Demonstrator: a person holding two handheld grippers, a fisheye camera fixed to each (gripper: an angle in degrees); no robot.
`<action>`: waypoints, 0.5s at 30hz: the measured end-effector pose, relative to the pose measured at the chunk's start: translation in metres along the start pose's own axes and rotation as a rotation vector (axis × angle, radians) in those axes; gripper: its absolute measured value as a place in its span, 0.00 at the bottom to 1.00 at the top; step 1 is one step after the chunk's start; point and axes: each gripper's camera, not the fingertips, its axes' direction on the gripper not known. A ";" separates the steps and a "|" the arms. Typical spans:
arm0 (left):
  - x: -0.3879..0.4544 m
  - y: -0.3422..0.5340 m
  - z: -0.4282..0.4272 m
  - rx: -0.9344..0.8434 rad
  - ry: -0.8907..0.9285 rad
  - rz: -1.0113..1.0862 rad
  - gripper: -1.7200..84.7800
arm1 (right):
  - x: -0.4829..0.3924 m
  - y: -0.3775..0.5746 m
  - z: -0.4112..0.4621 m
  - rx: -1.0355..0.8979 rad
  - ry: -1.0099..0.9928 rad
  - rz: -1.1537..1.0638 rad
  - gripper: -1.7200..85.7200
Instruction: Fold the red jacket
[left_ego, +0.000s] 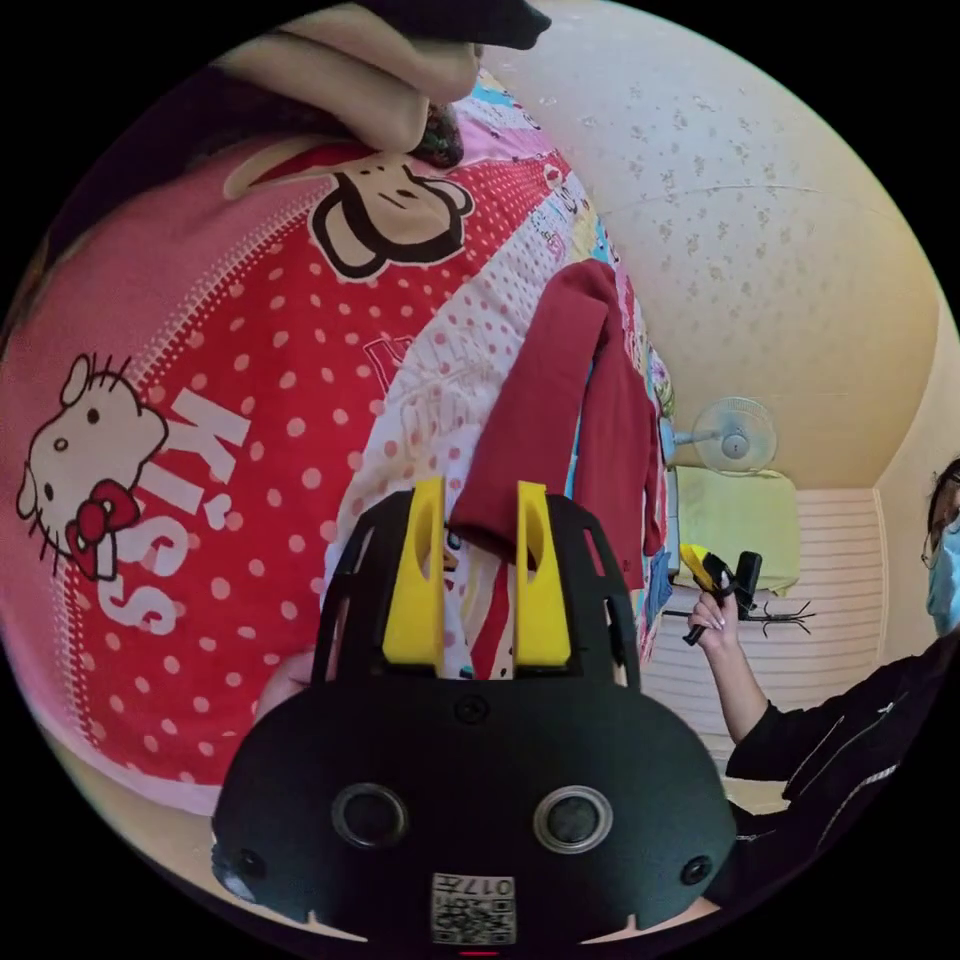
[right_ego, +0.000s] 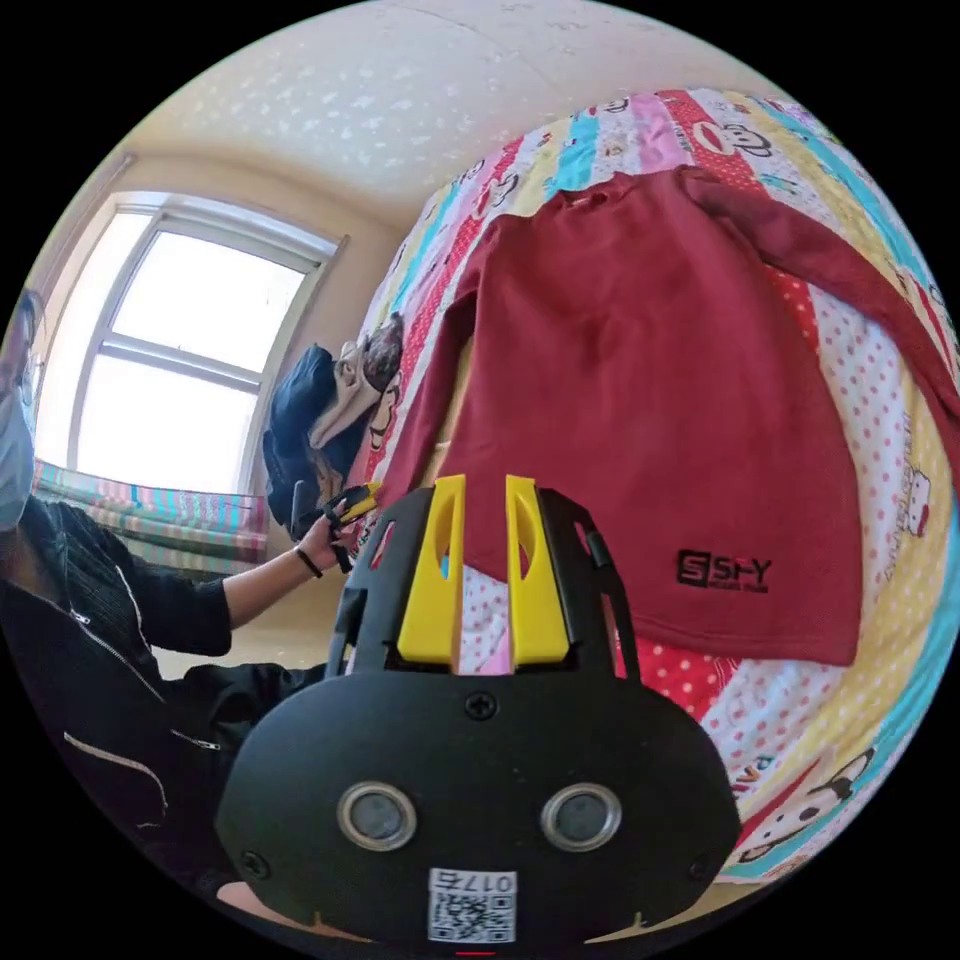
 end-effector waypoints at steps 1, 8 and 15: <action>-0.004 0.002 0.001 0.008 -0.023 -0.034 0.10 | -0.017 -0.009 0.025 -0.022 -0.055 -0.042 0.11; 0.004 0.021 -0.048 0.075 0.242 -0.128 0.06 | -0.123 -0.028 0.137 -0.202 -0.099 -0.254 0.14; 0.066 0.012 -0.102 0.102 0.328 -0.078 0.06 | -0.236 -0.008 0.208 -0.159 0.284 -0.516 0.19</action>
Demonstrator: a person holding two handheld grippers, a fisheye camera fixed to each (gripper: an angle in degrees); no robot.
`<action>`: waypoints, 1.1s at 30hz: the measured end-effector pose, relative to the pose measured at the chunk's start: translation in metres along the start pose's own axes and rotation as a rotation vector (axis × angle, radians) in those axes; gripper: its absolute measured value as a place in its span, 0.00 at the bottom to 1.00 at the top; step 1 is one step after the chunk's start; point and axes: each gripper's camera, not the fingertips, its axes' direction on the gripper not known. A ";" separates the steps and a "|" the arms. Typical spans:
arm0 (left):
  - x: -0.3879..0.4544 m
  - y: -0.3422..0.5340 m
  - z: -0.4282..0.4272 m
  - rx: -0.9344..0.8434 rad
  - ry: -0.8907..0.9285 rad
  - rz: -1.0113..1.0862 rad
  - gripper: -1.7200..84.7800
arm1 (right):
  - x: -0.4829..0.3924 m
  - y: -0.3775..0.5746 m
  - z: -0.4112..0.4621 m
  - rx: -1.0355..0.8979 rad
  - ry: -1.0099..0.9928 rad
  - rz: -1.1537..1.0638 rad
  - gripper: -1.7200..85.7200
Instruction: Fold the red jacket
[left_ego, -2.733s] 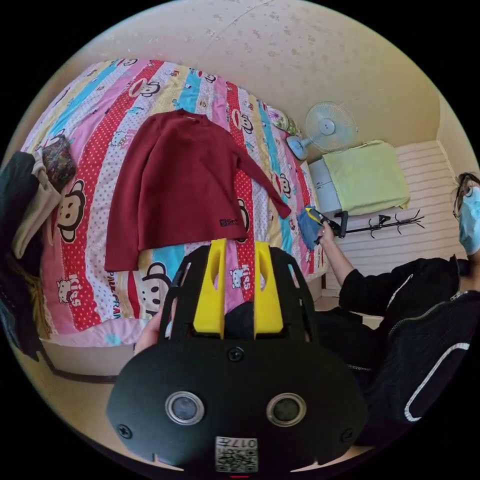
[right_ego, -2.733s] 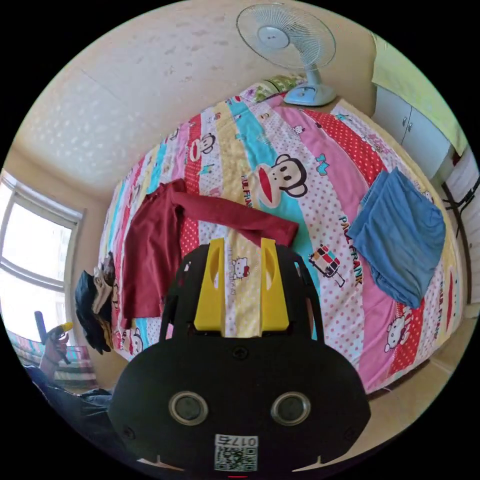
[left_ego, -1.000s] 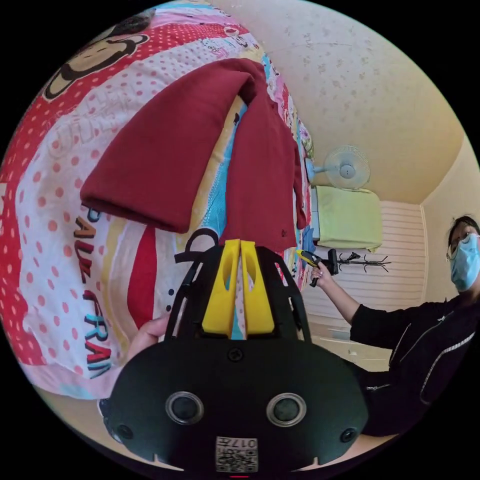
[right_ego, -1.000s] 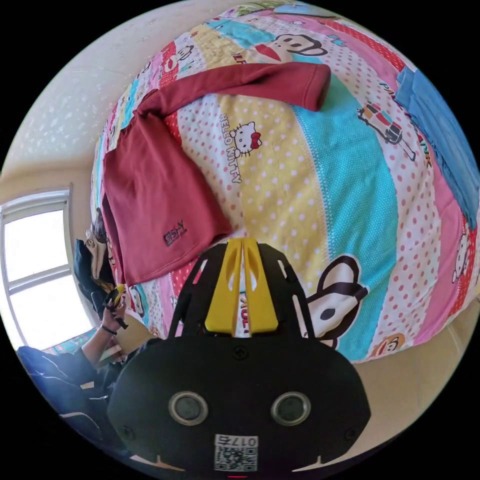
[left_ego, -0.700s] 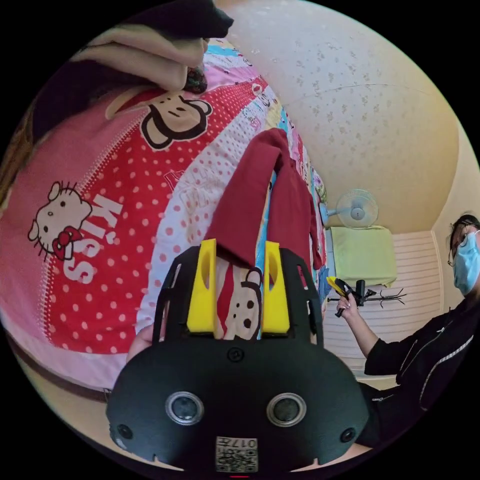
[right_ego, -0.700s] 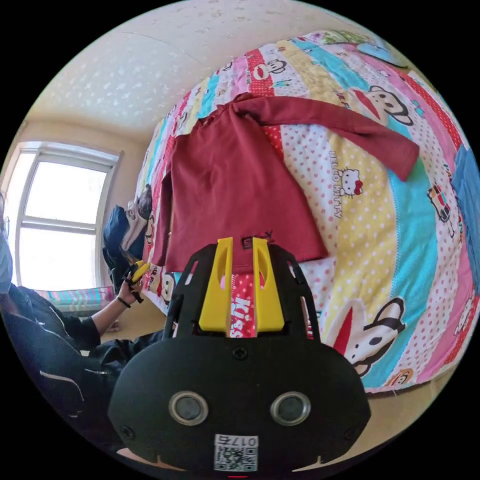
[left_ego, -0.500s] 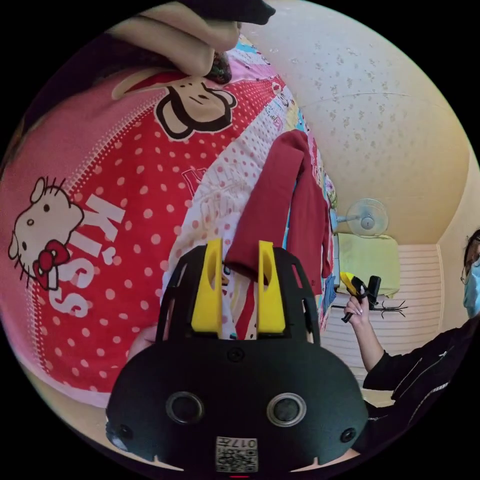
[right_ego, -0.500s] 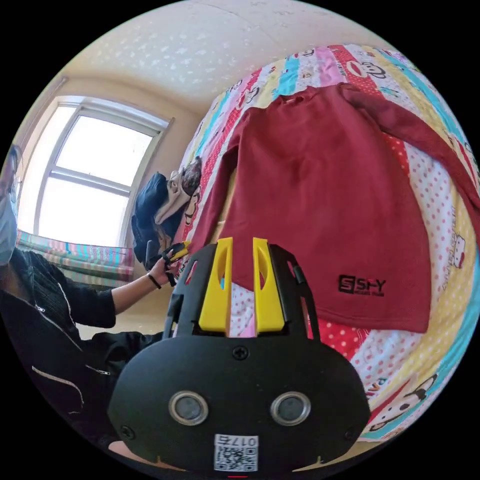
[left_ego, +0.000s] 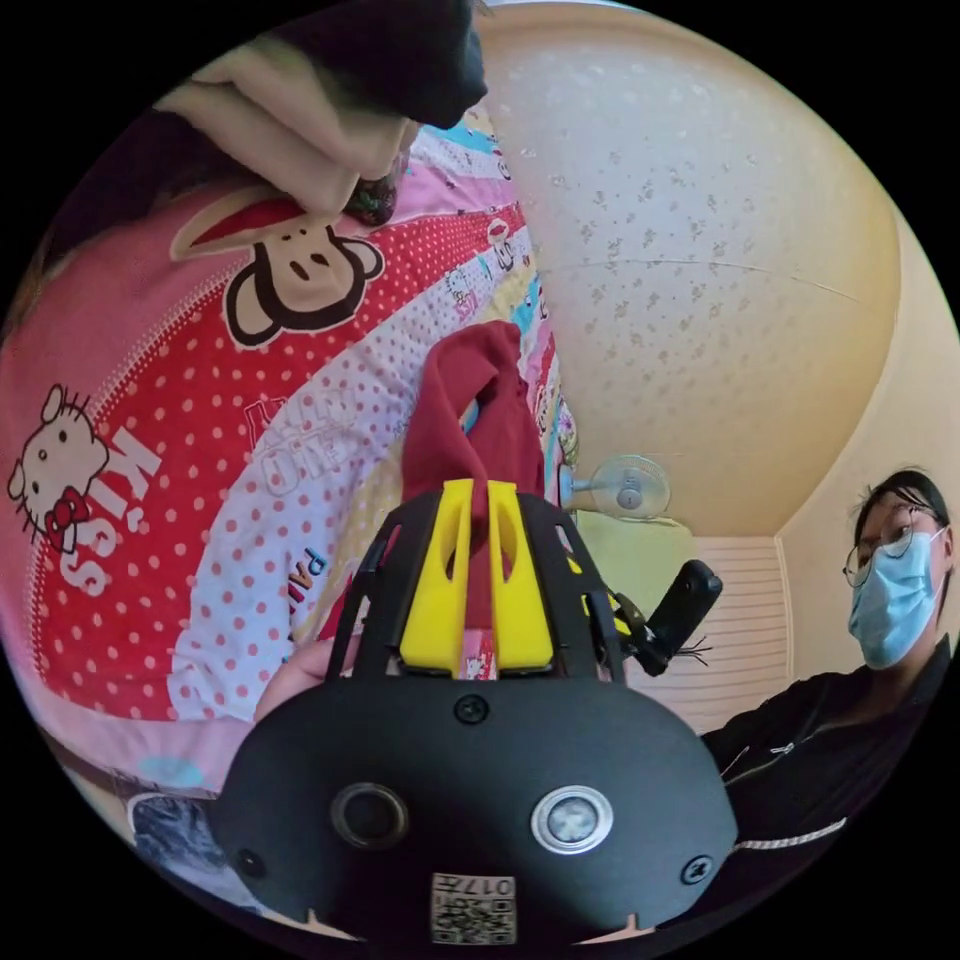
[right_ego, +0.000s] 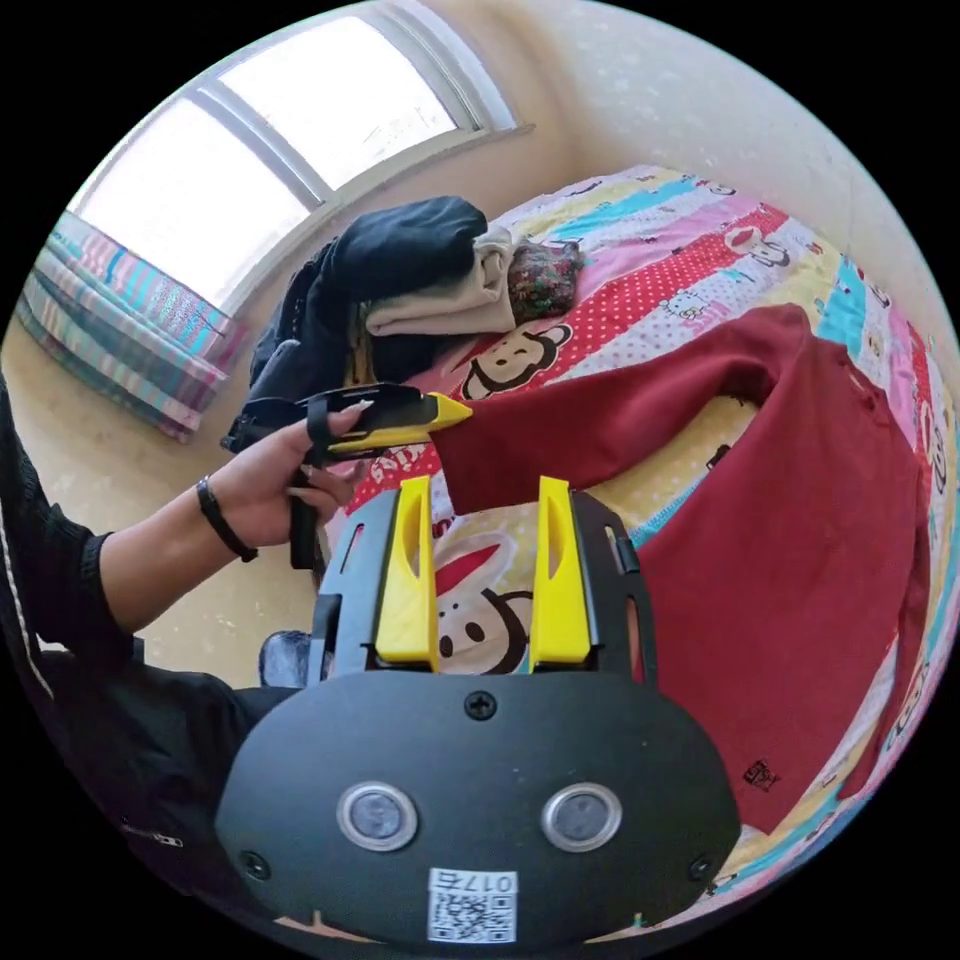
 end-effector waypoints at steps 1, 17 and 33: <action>0.011 -0.002 -0.001 0.000 0.035 0.013 0.06 | -0.013 -0.004 0.003 0.019 0.038 -0.007 0.19; 0.061 0.038 0.008 -0.049 0.318 0.132 0.08 | 0.007 0.046 0.013 0.186 0.150 0.237 0.08; 0.027 0.077 -0.002 -0.011 0.253 0.288 0.12 | 0.137 -0.131 0.026 0.266 -0.685 0.173 0.06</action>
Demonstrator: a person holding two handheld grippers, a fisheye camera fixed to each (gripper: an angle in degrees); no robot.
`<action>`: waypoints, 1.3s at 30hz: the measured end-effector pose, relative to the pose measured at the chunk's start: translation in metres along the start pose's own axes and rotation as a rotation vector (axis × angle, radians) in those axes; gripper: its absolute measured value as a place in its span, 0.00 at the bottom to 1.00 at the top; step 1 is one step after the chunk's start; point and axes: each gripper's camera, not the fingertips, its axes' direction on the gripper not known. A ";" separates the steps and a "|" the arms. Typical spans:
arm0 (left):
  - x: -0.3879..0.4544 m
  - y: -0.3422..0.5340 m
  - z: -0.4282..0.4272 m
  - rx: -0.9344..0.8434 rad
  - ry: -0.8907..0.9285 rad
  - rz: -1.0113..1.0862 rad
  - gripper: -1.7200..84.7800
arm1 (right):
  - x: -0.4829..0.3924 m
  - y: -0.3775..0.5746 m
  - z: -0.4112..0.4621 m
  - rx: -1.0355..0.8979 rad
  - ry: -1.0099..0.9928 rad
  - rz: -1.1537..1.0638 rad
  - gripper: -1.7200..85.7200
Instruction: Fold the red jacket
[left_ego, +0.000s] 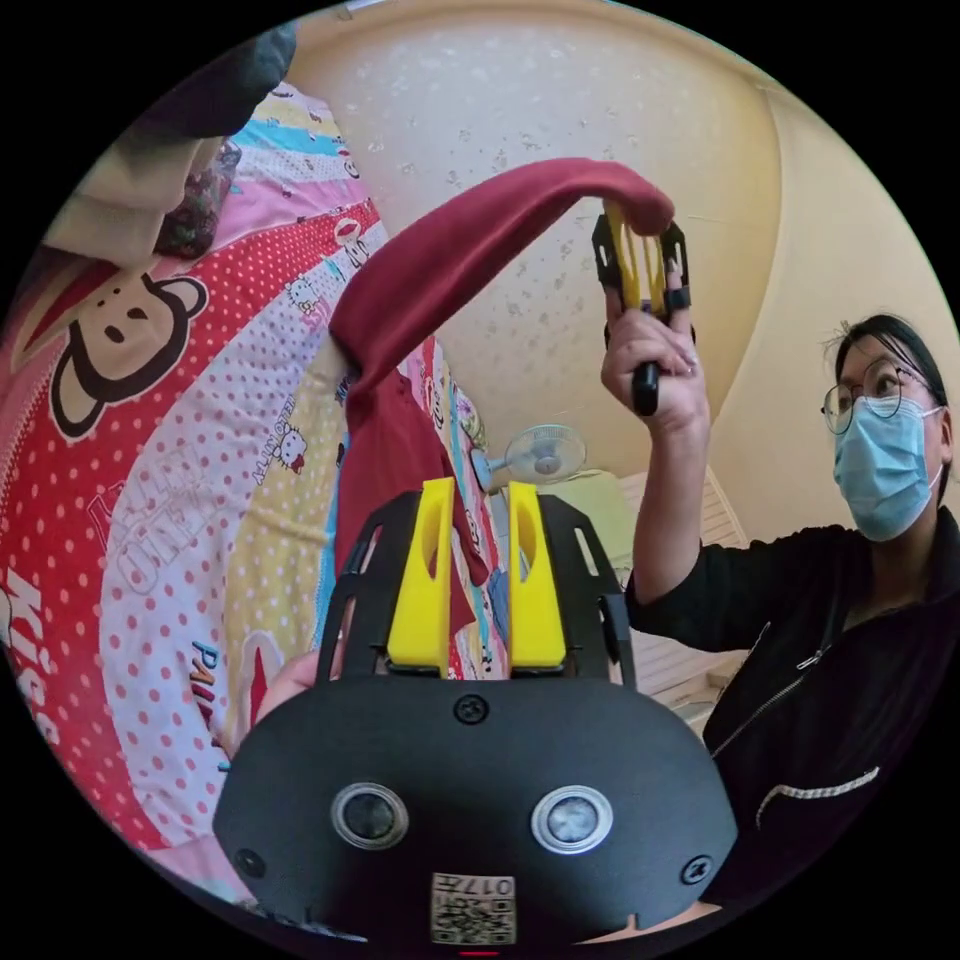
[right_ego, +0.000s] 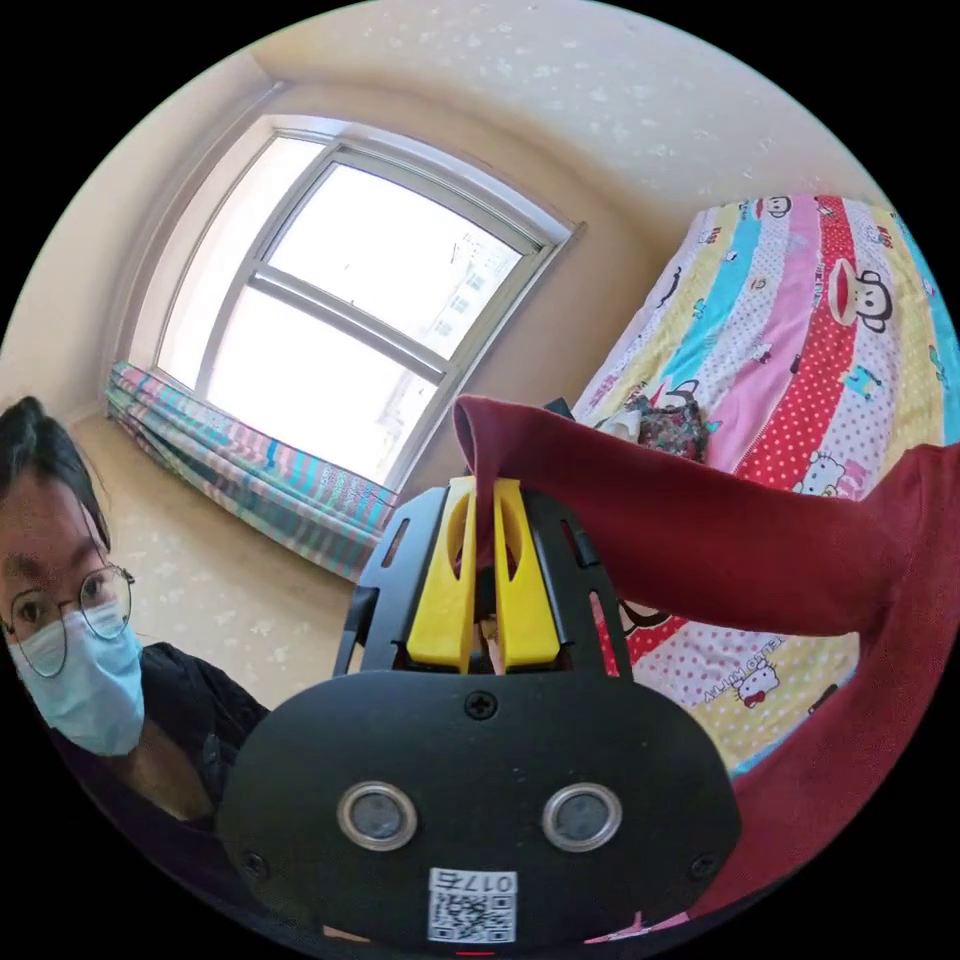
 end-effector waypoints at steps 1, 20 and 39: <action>-0.003 -0.007 0.013 0.014 0.006 0.006 0.12 | 0.011 -0.016 0.009 -0.028 -0.031 0.030 0.06; -0.159 -0.063 0.215 0.403 -0.112 -0.221 0.16 | 0.144 -0.006 0.002 -0.187 -0.291 0.003 0.05; -0.156 0.014 0.262 0.208 -0.392 0.038 0.16 | 0.489 0.219 -0.354 0.144 0.517 0.430 0.07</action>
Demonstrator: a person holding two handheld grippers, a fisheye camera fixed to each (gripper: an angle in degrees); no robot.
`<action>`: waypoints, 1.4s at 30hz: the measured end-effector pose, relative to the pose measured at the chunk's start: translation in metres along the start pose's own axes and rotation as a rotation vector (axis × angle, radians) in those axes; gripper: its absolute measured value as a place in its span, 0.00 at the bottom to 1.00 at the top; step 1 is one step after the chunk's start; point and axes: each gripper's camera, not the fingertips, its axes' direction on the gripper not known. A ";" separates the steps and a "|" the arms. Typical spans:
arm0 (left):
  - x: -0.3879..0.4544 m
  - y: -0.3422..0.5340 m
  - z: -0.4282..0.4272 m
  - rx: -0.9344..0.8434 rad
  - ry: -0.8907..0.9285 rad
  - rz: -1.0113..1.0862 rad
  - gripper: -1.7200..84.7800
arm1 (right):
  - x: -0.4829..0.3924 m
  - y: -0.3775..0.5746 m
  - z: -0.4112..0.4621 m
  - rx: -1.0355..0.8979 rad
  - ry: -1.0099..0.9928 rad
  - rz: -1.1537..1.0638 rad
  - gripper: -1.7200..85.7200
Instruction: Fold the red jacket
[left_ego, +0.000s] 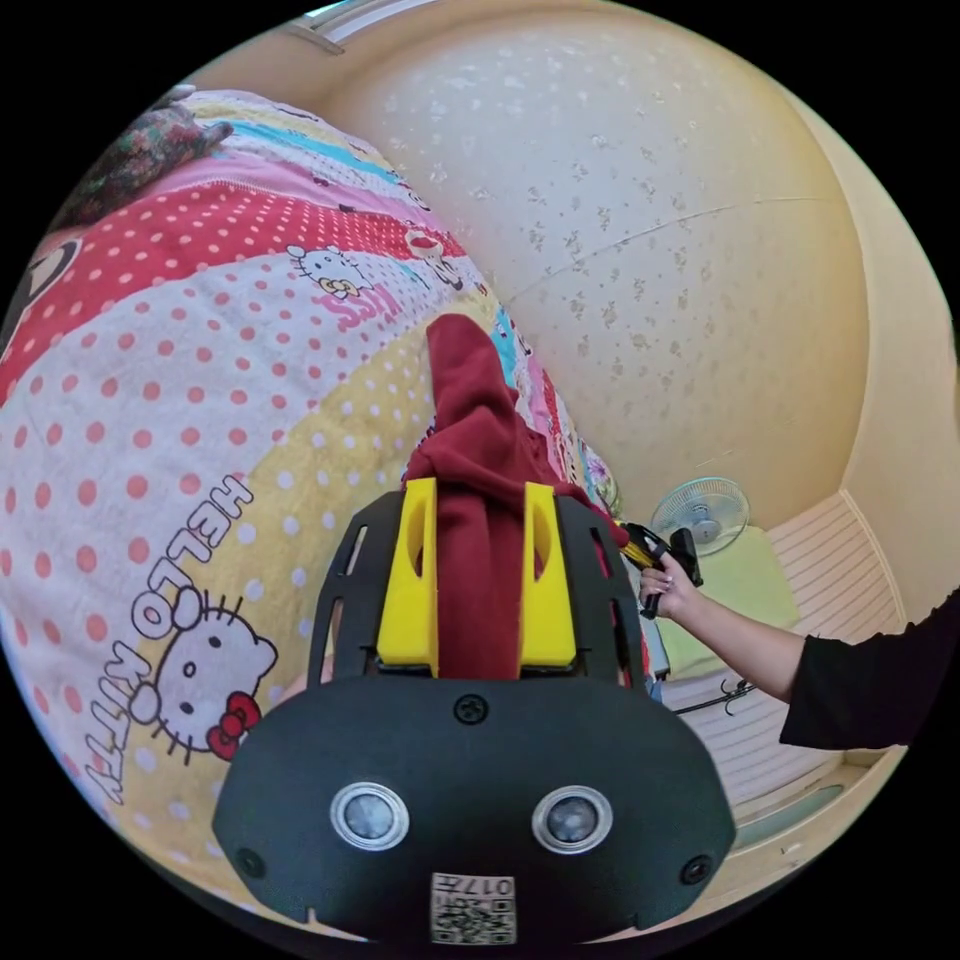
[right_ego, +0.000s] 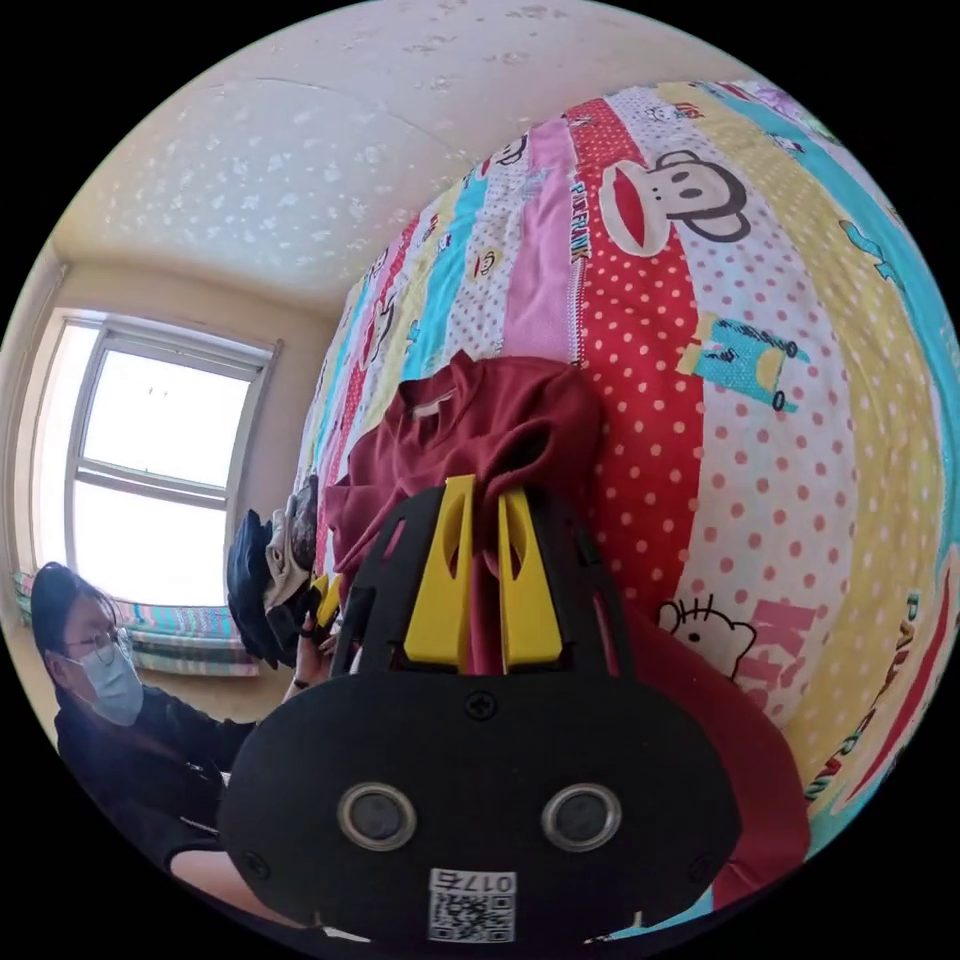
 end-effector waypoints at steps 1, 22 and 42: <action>-0.001 0.004 -0.001 0.003 -0.003 -0.002 0.16 | -0.005 0.002 -0.001 -0.038 0.022 -0.024 0.08; -0.054 0.063 -0.029 0.048 0.118 -0.072 0.13 | 0.032 0.061 0.016 0.155 -0.425 0.377 0.20; -0.080 0.075 -0.048 0.031 0.156 -0.055 0.13 | -0.132 -0.049 0.146 -0.349 0.607 0.004 0.16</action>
